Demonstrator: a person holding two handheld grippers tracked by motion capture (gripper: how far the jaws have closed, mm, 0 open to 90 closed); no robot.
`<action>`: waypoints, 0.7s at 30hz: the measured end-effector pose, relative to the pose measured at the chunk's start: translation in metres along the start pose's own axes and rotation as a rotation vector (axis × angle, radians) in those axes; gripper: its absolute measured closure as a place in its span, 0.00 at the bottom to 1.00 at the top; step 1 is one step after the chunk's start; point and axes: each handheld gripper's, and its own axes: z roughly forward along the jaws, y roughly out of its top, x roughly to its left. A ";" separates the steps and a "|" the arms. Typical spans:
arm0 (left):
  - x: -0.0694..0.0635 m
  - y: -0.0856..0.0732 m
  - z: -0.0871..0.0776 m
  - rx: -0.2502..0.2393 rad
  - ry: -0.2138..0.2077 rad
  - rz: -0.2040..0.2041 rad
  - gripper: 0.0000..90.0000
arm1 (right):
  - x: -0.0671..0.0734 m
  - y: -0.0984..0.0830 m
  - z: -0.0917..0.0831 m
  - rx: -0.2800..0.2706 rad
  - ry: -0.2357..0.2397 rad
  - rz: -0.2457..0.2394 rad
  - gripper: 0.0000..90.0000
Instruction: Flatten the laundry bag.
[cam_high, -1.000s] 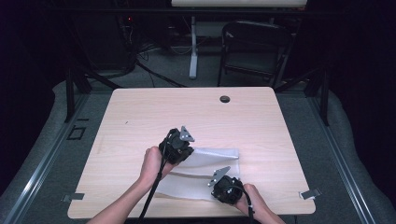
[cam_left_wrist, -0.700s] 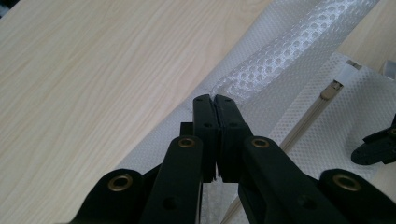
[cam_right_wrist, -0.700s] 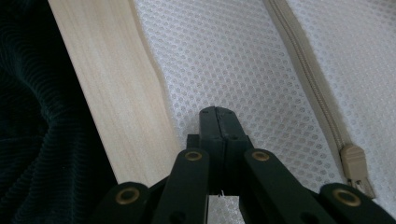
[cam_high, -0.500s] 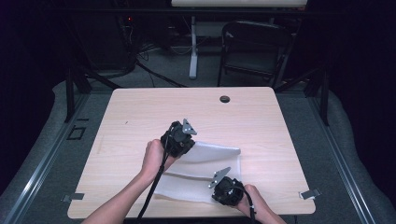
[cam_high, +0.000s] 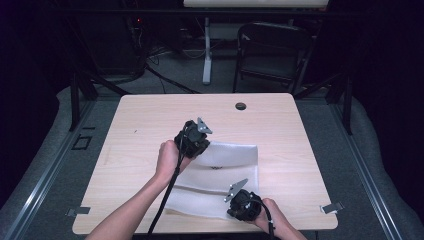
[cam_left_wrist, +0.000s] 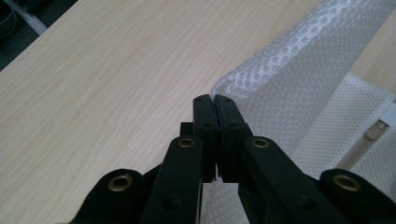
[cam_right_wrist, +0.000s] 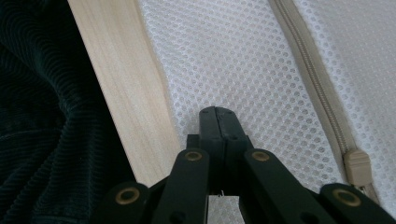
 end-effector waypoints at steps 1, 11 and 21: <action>0.001 0.001 0.002 -0.002 0.005 -0.005 0.98 | 0.000 0.000 0.000 -0.001 0.000 0.000 1.00; 0.013 0.004 0.013 0.014 0.036 -0.030 0.98 | 0.001 0.000 -0.001 0.012 0.000 -0.017 1.00; 0.027 0.010 0.027 -0.006 0.090 -0.080 0.98 | 0.000 -0.001 -0.001 0.016 0.016 -0.009 1.00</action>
